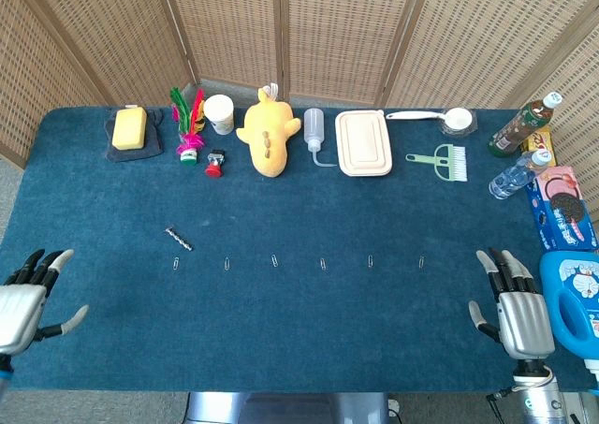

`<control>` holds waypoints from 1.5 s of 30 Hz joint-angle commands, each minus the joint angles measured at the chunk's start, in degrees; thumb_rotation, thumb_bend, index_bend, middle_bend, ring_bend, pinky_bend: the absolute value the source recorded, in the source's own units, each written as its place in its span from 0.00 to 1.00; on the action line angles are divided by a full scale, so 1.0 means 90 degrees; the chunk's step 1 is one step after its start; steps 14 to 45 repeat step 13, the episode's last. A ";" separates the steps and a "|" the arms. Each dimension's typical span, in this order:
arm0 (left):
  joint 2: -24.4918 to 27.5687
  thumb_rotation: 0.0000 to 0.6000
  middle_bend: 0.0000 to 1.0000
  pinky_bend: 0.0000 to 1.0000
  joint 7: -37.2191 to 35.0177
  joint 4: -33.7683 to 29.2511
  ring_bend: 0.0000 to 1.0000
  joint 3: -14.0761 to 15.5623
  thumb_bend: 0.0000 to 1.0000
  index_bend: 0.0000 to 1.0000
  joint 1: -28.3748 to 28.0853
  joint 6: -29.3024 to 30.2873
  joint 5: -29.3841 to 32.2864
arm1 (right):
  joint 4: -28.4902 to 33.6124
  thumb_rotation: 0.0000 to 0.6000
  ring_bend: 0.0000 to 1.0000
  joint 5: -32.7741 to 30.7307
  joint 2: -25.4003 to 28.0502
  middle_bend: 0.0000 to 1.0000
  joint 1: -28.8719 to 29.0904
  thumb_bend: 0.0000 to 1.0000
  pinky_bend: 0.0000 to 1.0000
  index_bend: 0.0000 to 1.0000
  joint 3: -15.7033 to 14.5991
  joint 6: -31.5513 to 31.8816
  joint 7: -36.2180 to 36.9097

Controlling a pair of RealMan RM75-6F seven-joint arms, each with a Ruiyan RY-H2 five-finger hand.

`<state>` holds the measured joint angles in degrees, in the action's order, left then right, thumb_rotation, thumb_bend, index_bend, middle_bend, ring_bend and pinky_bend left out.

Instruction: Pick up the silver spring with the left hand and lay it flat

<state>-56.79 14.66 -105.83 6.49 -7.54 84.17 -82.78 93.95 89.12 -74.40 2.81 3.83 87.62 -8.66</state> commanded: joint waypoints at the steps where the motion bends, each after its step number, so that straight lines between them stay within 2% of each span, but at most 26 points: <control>1: -0.0092 0.50 0.11 0.22 -0.0009 0.0030 0.05 0.0091 0.45 0.07 0.0223 0.0307 -0.0290 | 0.0000 1.00 0.05 0.0003 -0.0014 0.10 0.0006 0.39 0.14 0.09 -0.0007 -0.0002 -0.0004; 13: -0.0488 0.50 0.11 0.22 -0.0008 0.0251 0.05 -0.0086 0.45 0.05 0.0482 0.0718 -0.0689 | -0.0028 1.00 0.05 -0.0012 -0.0037 0.10 0.0069 0.39 0.14 0.09 -0.0021 -0.0080 -0.0018; 45: -0.0488 0.50 0.11 0.22 -0.0008 0.0251 0.05 -0.0086 0.45 0.05 0.0482 0.0718 -0.0689 | -0.0028 1.00 0.05 -0.0012 -0.0037 0.10 0.0069 0.39 0.14 0.09 -0.0021 -0.0080 -0.0018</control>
